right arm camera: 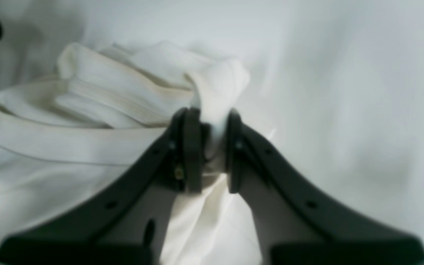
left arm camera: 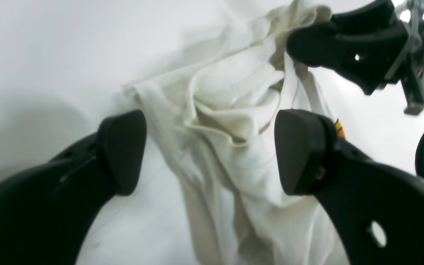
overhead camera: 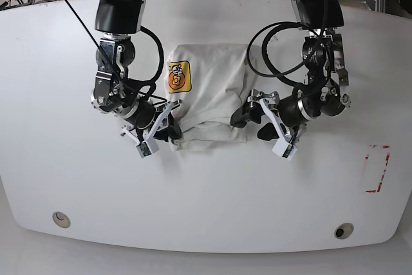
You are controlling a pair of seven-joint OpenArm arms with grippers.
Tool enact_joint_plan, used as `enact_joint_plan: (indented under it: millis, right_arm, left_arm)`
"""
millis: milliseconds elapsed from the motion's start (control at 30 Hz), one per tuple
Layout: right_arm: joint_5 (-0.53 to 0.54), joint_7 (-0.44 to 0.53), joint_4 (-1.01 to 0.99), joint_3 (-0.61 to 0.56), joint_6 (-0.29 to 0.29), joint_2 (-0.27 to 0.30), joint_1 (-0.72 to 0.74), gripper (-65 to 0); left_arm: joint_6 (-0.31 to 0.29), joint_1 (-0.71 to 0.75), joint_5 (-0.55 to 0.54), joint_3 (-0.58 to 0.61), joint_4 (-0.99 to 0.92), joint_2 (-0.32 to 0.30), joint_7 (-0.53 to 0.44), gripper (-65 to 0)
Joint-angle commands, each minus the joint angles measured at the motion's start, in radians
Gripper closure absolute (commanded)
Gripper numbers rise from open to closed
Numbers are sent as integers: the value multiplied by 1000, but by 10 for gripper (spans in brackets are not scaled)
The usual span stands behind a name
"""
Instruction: Fold the T-shirt properly
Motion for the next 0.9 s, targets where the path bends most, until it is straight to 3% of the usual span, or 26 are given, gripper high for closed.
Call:
enact_joint_plan:
  millis: [0, 333, 633, 867]
  right_arm:
    - [17, 23, 21, 2, 2, 6, 20, -81]
    - [18, 19, 110, 2, 2, 3, -13, -81]
    - [18, -12, 166, 2, 2, -10, -32, -81]
    - [18, -14, 196, 2, 2, -16, -38, -81]
  left_arm:
    - [-8, -31, -23, 2, -31, 5, -45, -511]
    - [-11, -72, -28, 48, -181, 5, -125, -511]
    - [-40, -80, -26, 91, -190, 19, -187, -508]
    - [-43, -81, -20, 95, -200, 36, -201, -367]
